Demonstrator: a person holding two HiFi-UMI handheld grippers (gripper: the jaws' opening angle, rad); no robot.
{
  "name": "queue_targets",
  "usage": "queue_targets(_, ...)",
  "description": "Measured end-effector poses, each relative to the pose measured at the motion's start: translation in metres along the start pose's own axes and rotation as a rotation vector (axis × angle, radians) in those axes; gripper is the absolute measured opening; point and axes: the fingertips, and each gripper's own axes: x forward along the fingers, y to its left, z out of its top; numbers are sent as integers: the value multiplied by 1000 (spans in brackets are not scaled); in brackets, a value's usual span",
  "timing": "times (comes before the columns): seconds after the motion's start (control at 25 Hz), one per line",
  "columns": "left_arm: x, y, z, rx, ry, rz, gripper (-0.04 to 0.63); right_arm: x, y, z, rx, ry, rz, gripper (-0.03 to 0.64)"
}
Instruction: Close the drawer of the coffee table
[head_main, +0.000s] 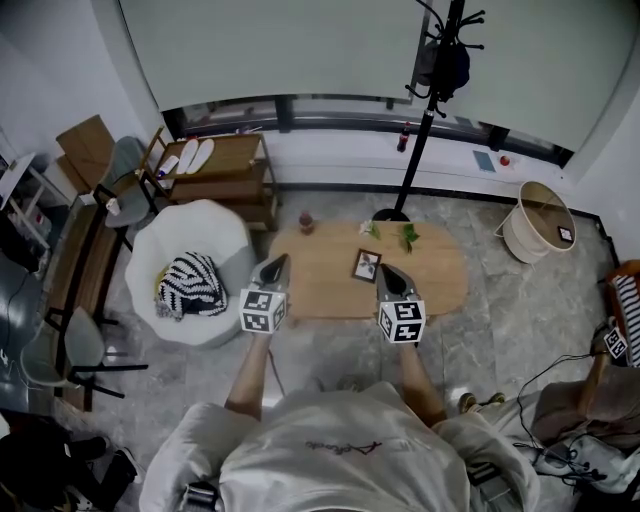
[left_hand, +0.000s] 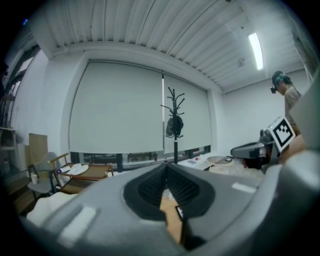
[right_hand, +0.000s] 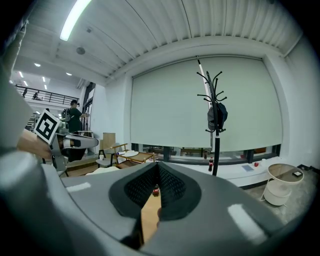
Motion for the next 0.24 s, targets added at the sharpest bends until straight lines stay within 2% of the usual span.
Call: queue_targets(0.24, 0, -5, -2, 4, -3, 6, 2, -1, 0, -2, -2, 0, 11, 3)
